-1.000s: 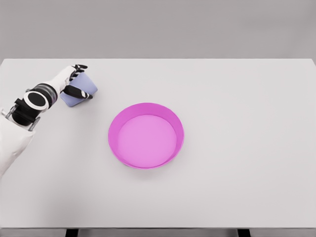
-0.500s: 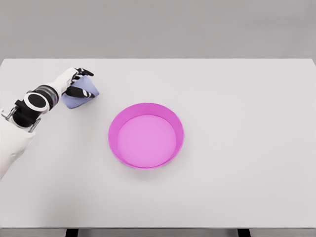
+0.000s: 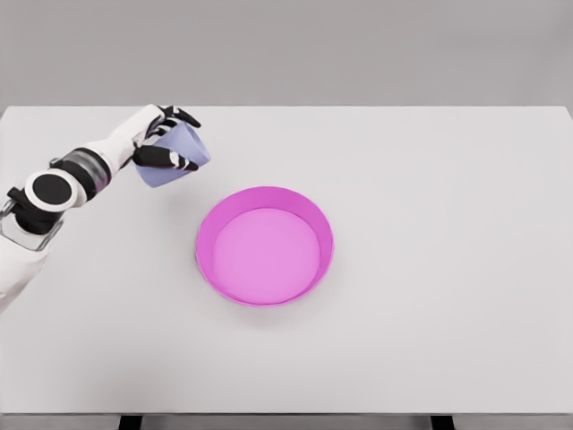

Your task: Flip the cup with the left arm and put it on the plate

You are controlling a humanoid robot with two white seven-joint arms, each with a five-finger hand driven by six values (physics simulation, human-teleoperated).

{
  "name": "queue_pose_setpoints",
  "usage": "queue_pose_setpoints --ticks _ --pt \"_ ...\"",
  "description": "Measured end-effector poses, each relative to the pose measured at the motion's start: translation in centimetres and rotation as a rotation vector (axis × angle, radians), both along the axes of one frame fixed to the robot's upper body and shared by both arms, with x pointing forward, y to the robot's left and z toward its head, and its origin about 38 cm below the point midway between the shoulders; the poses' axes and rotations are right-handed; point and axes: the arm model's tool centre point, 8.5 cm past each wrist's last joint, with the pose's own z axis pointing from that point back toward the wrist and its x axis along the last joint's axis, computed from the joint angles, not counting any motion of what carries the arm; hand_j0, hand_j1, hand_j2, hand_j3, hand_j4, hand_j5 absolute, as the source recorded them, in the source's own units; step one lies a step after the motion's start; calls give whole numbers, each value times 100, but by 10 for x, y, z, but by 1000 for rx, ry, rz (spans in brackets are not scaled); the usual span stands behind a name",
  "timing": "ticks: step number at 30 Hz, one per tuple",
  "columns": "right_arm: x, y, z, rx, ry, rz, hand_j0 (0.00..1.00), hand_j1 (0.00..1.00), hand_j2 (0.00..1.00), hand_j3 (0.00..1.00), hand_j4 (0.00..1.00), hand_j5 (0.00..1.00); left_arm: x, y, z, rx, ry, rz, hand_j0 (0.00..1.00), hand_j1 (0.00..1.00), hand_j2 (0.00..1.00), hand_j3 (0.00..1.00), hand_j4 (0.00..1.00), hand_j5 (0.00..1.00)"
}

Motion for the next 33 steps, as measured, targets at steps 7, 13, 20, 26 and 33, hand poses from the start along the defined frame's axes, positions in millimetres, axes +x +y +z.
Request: queue_pose_setpoints --ticks 7,13,20,26,33 --pt "0 0 0 0 0 0 100 100 100 100 100 100 -29 -37 24 -176 -203 -258 53 53 53 53 53 53" --pt "0 0 0 0 0 0 100 100 100 100 100 100 -59 -56 28 -359 -349 -428 52 52 52 52 52 52" --pt "0 0 0 0 0 0 100 100 100 100 100 100 -83 -59 32 -604 -471 -524 52 52 52 52 52 52" --pt "0 0 0 0 0 0 100 100 100 100 100 100 -98 -55 20 -801 -475 -506 50 50 50 50 50 50" --pt "0 0 0 0 0 0 100 100 100 100 100 100 -109 -71 1 -949 -411 -473 50 50 50 50 50 50"
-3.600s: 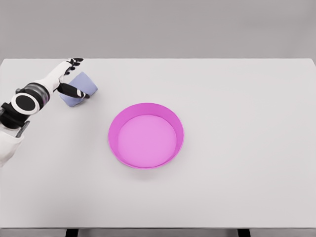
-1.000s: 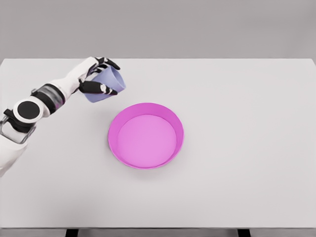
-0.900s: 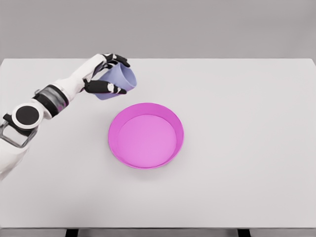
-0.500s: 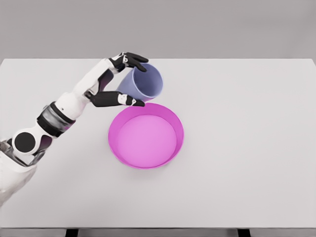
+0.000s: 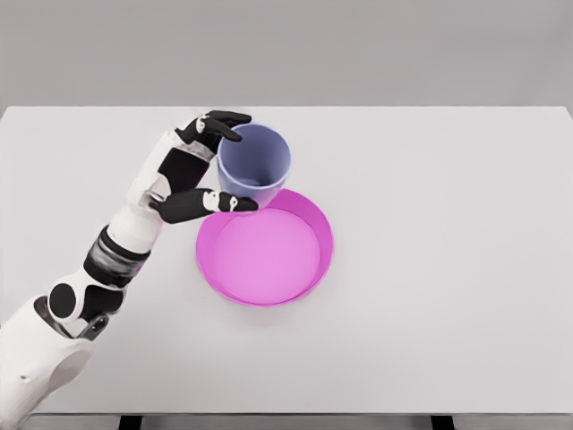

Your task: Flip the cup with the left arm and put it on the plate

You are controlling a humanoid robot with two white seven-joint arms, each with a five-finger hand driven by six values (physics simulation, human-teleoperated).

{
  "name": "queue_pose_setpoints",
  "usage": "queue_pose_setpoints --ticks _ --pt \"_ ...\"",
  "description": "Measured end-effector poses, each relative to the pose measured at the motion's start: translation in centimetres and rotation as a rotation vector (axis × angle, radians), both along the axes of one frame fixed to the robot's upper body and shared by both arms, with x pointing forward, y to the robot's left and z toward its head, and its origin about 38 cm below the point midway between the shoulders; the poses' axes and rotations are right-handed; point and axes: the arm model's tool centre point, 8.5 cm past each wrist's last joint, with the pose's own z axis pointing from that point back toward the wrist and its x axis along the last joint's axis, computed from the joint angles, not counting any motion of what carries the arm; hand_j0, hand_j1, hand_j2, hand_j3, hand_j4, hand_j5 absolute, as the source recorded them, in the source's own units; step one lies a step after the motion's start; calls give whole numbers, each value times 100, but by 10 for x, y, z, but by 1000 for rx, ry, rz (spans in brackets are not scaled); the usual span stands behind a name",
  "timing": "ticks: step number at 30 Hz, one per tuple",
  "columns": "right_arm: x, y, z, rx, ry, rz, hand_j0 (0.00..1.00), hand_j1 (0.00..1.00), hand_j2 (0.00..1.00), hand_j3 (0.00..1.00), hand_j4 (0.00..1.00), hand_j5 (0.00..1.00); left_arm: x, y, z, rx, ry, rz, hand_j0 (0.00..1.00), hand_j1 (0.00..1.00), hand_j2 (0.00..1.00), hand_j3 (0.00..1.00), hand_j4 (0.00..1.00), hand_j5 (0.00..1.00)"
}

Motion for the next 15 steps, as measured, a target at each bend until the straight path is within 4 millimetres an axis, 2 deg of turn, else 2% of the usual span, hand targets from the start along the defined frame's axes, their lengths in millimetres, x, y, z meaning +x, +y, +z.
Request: queue_pose_setpoints --ticks 7,15 --pt "0 0 0 0 0 0 100 100 100 100 100 100 -12 -16 -22 -63 94 -29 50 50 50 50 50 50" --pt "0 0 0 0 0 0 100 100 100 100 100 100 -8 -18 -36 -85 130 -13 49 49 49 49 49 49"
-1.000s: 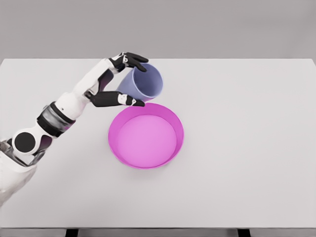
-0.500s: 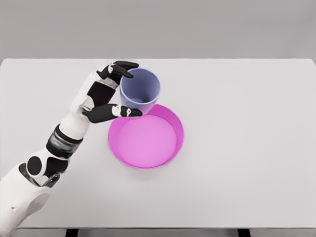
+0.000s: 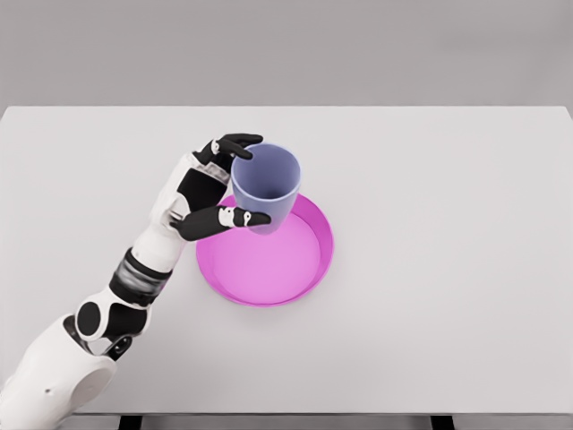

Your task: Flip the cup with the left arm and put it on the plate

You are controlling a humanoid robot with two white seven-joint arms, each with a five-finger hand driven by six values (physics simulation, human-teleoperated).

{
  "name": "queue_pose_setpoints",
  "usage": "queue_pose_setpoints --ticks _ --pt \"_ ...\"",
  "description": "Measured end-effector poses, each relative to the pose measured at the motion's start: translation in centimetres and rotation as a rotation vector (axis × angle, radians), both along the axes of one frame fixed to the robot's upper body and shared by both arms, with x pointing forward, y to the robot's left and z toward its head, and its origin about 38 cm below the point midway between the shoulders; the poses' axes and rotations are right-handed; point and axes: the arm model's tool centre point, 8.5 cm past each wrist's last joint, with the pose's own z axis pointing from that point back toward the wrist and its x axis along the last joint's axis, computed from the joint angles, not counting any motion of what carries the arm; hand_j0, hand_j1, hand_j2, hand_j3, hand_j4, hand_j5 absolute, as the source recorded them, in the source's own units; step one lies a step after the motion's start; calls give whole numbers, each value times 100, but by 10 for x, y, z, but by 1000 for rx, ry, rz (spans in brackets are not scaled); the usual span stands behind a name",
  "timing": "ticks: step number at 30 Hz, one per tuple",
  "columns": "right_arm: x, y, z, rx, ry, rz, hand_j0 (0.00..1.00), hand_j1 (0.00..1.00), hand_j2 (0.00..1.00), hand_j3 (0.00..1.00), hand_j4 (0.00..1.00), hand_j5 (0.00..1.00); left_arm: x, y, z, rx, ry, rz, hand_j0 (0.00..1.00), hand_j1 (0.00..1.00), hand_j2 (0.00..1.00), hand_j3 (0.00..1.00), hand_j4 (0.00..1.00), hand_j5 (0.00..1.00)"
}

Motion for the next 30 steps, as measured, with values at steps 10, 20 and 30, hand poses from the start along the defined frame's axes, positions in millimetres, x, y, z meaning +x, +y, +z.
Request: queue_pose_setpoints --ticks 10,20,30 --pt "0 0 0 0 0 0 100 100 100 100 100 100 0 -4 -13 9 35 -4 49 49 49 49 49 49" --pt "0 0 0 0 0 0 100 100 100 100 100 100 0 -2 -6 -17 -1 7 51 51 51 51 51 51" --pt "0 0 0 0 0 0 100 100 100 100 100 100 -1 -3 -6 -21 -5 4 68 68 68 68 68 68"
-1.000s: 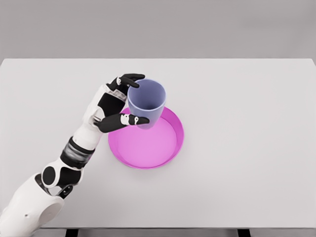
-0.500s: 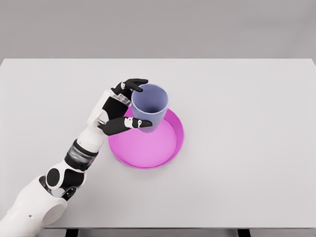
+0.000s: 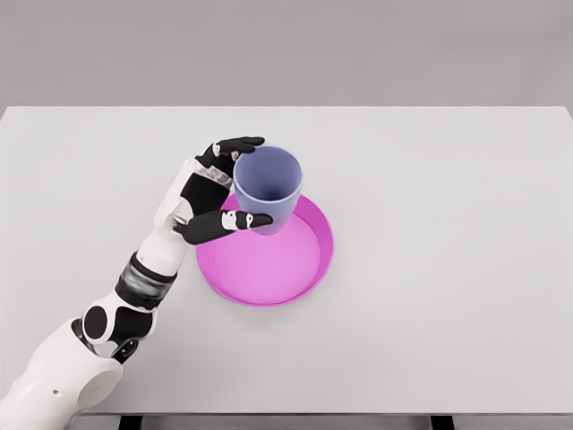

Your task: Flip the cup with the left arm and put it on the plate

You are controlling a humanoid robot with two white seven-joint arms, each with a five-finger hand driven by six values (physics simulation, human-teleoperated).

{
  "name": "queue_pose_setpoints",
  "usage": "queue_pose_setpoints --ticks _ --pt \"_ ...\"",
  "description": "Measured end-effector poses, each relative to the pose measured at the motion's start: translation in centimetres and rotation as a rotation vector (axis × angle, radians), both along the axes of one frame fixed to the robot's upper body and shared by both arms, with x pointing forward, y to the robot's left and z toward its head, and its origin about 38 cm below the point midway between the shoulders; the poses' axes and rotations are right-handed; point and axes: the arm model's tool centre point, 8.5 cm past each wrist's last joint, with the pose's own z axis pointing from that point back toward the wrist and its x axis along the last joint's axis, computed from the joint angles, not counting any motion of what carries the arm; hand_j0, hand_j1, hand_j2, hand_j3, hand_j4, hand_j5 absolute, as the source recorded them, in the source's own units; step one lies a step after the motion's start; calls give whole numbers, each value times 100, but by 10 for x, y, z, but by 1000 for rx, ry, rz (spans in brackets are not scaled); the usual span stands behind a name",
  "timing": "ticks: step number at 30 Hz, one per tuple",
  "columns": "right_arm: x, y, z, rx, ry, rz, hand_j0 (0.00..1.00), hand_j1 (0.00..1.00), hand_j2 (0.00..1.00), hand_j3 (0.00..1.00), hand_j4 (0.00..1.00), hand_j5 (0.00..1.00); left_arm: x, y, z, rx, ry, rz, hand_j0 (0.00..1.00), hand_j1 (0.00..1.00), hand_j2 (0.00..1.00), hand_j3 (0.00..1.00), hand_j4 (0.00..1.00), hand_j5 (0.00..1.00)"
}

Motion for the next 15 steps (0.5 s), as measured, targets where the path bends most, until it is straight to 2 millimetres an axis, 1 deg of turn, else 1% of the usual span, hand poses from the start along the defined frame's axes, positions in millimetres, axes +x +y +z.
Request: queue_pose_setpoints --ticks 8,14,15 --pt "0 0 0 0 0 0 100 100 100 100 100 100 -1 0 -1 2 3 -1 77 77 77 77 77 77" --pt "0 0 0 0 0 0 100 100 100 100 100 100 -2 0 -3 3 7 0 81 81 81 81 81 81" --pt "0 0 0 0 0 0 100 100 100 100 100 100 -2 0 -3 3 7 0 82 82 82 82 82 82"
